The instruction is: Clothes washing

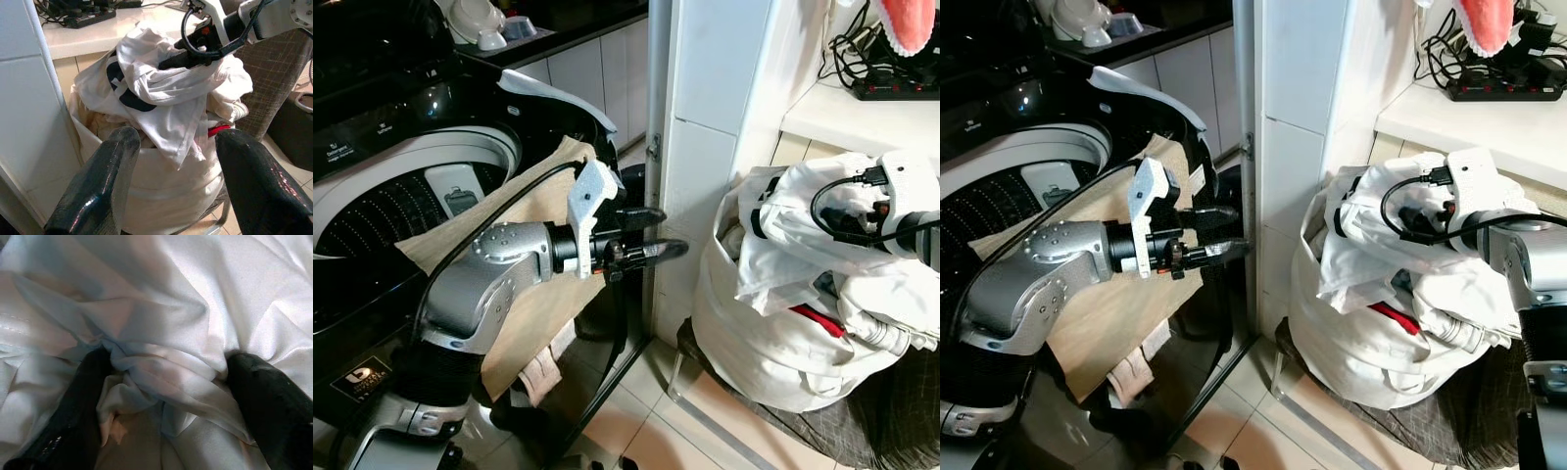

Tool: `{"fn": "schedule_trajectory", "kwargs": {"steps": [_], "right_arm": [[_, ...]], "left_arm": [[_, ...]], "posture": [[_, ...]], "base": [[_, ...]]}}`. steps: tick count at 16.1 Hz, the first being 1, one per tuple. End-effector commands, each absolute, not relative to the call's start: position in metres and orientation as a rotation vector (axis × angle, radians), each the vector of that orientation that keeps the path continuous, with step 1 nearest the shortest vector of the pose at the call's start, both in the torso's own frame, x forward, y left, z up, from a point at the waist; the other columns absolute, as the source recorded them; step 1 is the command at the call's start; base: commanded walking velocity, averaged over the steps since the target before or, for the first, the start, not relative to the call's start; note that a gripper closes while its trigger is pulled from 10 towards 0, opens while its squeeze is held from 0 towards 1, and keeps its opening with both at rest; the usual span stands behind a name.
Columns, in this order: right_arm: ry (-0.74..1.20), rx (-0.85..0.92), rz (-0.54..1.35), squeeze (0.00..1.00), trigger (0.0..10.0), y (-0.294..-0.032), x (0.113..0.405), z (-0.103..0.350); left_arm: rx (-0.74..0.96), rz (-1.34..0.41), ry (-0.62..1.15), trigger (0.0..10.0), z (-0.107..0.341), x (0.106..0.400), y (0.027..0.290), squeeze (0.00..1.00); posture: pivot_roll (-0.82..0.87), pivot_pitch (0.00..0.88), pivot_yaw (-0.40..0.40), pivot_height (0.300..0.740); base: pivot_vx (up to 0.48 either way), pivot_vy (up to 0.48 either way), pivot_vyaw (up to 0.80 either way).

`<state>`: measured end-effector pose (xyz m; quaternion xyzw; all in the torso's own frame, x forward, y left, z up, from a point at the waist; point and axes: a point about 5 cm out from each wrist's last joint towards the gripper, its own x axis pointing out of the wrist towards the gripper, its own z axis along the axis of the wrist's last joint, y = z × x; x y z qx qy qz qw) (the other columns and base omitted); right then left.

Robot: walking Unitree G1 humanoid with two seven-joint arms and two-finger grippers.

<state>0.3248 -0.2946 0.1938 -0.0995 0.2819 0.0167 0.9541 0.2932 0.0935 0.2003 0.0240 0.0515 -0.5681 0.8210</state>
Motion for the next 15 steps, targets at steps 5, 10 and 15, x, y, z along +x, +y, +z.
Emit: {"fn": "schedule_trajectory", "kwargs": {"steps": [5,10,15], "right_arm": [[0.63,-0.176,0.044,0.0,0.0,-0.298,0.32,0.18],[0.583,-0.164,0.05,0.0,0.0,-0.298,0.322,0.19],[0.485,-0.116,0.063,0.0,0.0,-0.295,0.323,0.212]], "left_arm": [[0.046,-1.228,0.131,10.0,0.203,0.288,0.09,0.0],[0.028,-1.229,0.126,10.0,0.205,0.287,0.089,0.0],[0.018,-1.234,0.125,10.0,0.206,0.286,0.088,0.0]], "posture": [[-0.1,0.0,0.088,0.74],[-0.1,0.0,0.086,0.74],[-0.1,0.0,0.086,0.74]], "base": [[0.0,0.0,0.0],[0.0,0.0,0.0],[0.0,0.0,0.0]]}}
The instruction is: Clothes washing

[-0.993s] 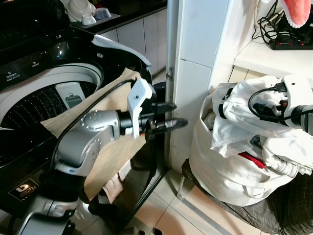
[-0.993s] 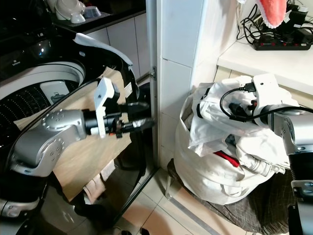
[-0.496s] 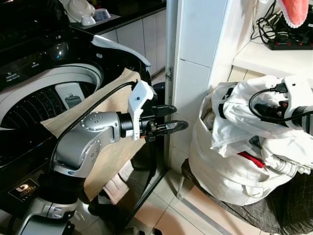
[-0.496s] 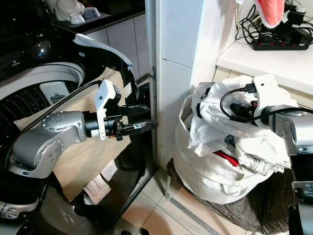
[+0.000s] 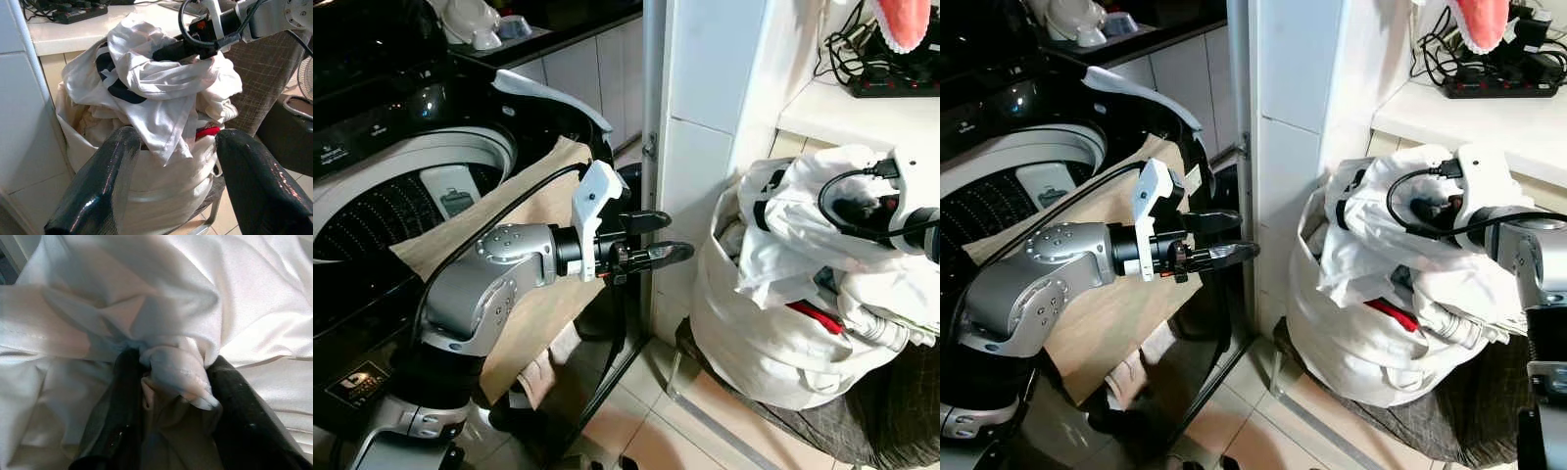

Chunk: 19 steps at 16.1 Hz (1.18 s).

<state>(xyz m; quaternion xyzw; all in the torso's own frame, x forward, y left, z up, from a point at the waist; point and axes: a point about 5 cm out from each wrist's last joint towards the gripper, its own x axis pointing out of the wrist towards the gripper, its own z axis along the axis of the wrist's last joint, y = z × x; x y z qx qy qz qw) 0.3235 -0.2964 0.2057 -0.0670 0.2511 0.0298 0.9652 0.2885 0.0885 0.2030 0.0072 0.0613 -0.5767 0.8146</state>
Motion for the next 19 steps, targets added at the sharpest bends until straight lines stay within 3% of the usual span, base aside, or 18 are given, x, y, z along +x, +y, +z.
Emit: {"fn": "schedule_trajectory", "kwargs": {"steps": [1,6,10,13,15,16,19], "right_arm": [[0.469,-0.113,0.063,0.0,0.0,-0.295,0.323,0.216],[0.302,-0.055,0.101,0.0,0.0,-0.289,0.322,0.265],[0.067,0.097,0.242,0.0,0.0,-0.27,0.321,0.326],[-0.118,0.208,0.461,0.0,0.0,-0.239,0.317,0.379],[-0.206,0.324,0.647,0.0,0.0,-0.221,0.31,0.408],[-0.211,0.336,0.683,0.0,0.0,-0.218,0.309,0.411],[-0.148,0.345,0.808,0.0,0.0,-0.197,0.305,0.4]], "left_arm": [[0.018,-1.233,0.126,10.0,0.206,0.286,0.088,0.0],[0.014,-1.227,0.119,10.0,0.207,0.288,0.088,0.0],[0.0,-1.144,0.072,10.0,0.21,0.298,0.089,0.0],[-0.015,-0.912,-0.15,10.0,0.24,0.325,0.091,0.0],[-0.133,-0.832,-0.356,10.0,0.282,0.331,0.091,0.0],[-0.17,-0.829,-0.414,10.0,0.293,0.33,0.09,1.0],[-0.313,-0.876,-0.557,10.0,0.32,0.324,0.082,1.0]], "posture": [[-0.1,0.0,0.088,0.74],[-0.11,0.0,0.09,0.74],[-0.12,0.0,0.087,0.74],[-0.12,0.0,0.08,0.74],[-0.12,0.0,0.066,0.74],[-0.12,0.0,0.065,0.74],[-0.11,0.0,0.062,0.74]], "base": [[0.0,0.0,0.0],[0.0,0.0,0.0],[0.0,0.0,0.0],[0.0,0.0,0.0],[0.0,0.0,0.0],[0.0,0.0,0.0],[0.0,0.0,0.0]]}}
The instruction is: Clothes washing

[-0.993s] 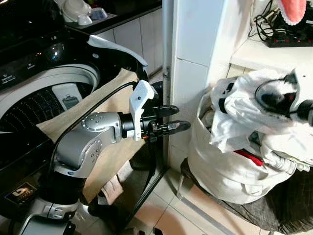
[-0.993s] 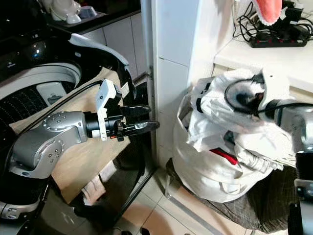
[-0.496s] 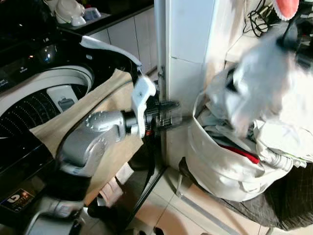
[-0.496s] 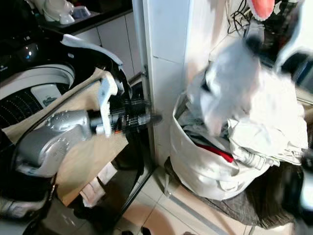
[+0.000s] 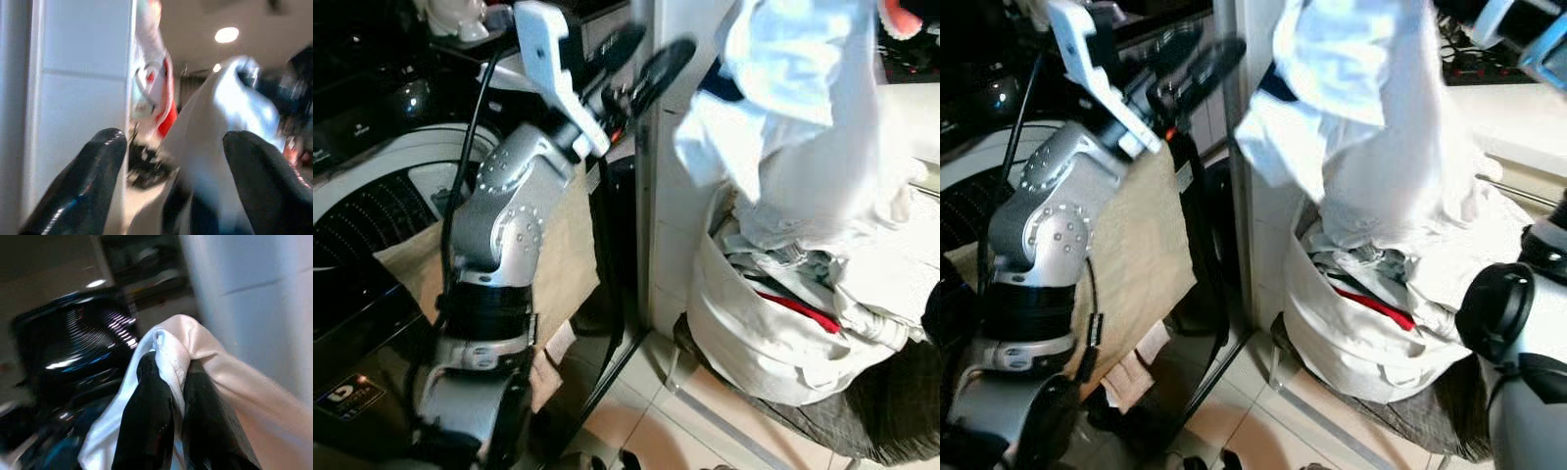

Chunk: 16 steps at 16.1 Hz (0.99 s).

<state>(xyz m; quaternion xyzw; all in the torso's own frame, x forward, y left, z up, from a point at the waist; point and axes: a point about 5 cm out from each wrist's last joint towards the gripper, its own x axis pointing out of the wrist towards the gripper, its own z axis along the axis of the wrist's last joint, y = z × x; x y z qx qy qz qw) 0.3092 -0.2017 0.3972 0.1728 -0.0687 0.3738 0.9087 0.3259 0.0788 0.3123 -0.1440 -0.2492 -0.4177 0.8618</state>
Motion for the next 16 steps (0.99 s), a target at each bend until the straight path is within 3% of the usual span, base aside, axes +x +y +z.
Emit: {"fn": "schedule_trajectory", "kwargs": {"steps": [1,5,7,10,13,14,15,16], "right_arm": [[-0.123,0.343,0.817,0.0,0.0,-0.193,0.304,0.393],[-0.076,0.356,0.844,0.0,0.0,-0.182,0.305,0.379],[-0.063,0.358,0.903,0.0,0.0,-0.169,0.298,0.374],[-0.068,0.371,0.96,0.0,0.0,-0.161,0.291,0.373],[-0.07,0.382,0.983,0.0,0.0,-0.158,0.287,0.372],[-0.07,0.386,0.987,0.0,0.0,-0.157,0.286,0.372],[-0.063,0.393,1.0,0.0,0.0,-0.155,0.285,0.37],[-0.059,0.396,1.007,0.0,0.0,-0.154,0.285,0.369]], "left_arm": [[-0.334,-0.901,-0.569,10.0,0.322,0.323,0.08,1.0],[-0.375,-0.99,-0.551,10.0,0.32,0.317,0.073,1.0],[-0.366,-1.109,-0.469,10.0,0.308,0.312,0.057,1.0],[-0.259,-1.13,-0.365,10.0,0.287,0.313,0.043,1.0],[-0.286,-1.133,-0.333,10.0,0.282,0.315,0.037,1.0],[-0.302,-1.147,-0.327,10.0,0.282,0.314,0.036,0.79],[-0.314,-1.18,-0.338,10.0,0.282,0.31,0.035,0.0],[-0.32,-1.195,-0.349,10.0,0.283,0.308,0.034,0.0]], "posture": [[-0.11,0.0,0.062,0.74],[-0.1,0.0,0.061,0.74],[-0.1,0.0,0.064,0.74],[-0.11,0.0,0.073,0.74],[-0.11,0.0,0.075,0.74],[-0.11,0.0,0.075,0.74],[-0.11,0.0,0.075,0.74],[-0.11,0.0,0.074,0.74]], "base": [[0.0,0.0,0.0],[0.0,0.0,0.0],[0.0,0.0,0.0],[0.0,0.0,0.0],[0.0,0.0,0.0],[0.0,0.0,0.0],[0.0,0.0,0.0],[0.0,0.0,0.0]]}}
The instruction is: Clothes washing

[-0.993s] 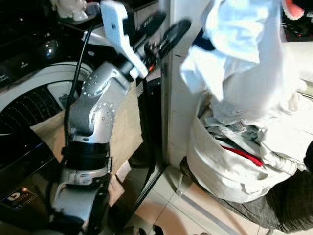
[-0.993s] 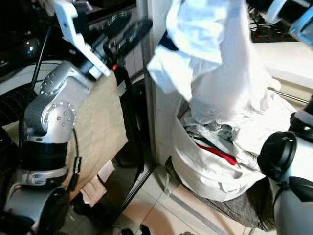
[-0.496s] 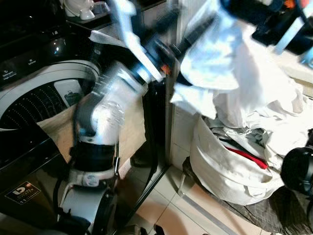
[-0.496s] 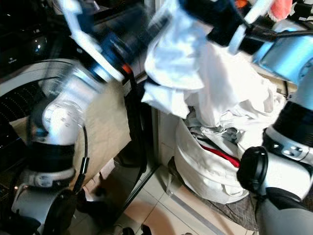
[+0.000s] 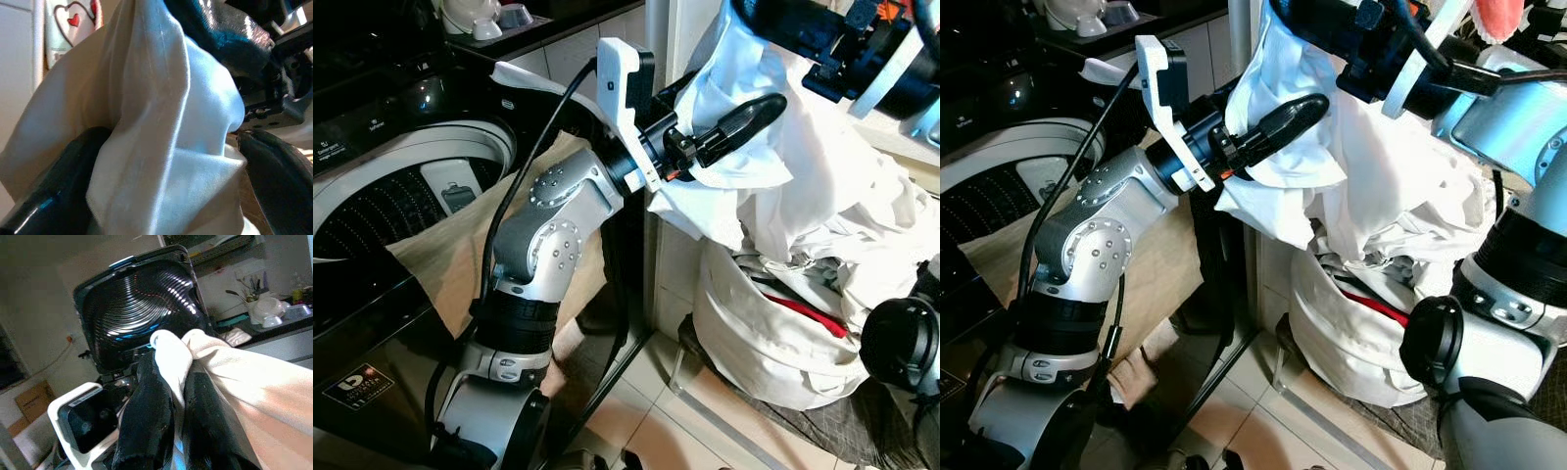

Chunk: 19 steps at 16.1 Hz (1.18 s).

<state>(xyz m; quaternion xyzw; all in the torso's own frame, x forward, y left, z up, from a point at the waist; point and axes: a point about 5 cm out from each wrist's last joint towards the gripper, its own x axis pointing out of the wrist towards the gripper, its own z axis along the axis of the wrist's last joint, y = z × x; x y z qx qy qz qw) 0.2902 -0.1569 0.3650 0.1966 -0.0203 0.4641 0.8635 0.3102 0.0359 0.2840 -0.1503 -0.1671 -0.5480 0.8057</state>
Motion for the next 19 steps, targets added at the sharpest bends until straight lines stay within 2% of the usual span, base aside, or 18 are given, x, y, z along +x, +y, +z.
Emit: {"fn": "schedule_trajectory", "kwargs": {"steps": [1,2,19], "right_arm": [[-0.052,0.403,1.012,0.0,0.0,-0.1515,0.2843,0.3671],[-0.051,0.404,1.013,0.0,0.0,-0.1512,0.2845,0.3668],[-0.039,0.411,1.0,0.0,0.0,-0.148,0.2835,0.3619]], "left_arm": [[-0.332,-1.207,-0.36,5.7,0.283,0.3058,0.0345,0.0],[-0.338,-1.214,-0.358,0.0,0.2828,0.3054,0.0346,0.0],[-0.319,-1.217,-0.299,0.0,0.2744,0.3077,0.0371,0.0]], "posture": [[-0.11,0.0,0.074,0.74],[-0.11,0.0,0.073,0.74],[-0.11,0.0,0.083,0.74]], "base": [[0.0,0.0,0.0],[0.0,0.0,0.0],[0.0,0.0,0.0]]}}
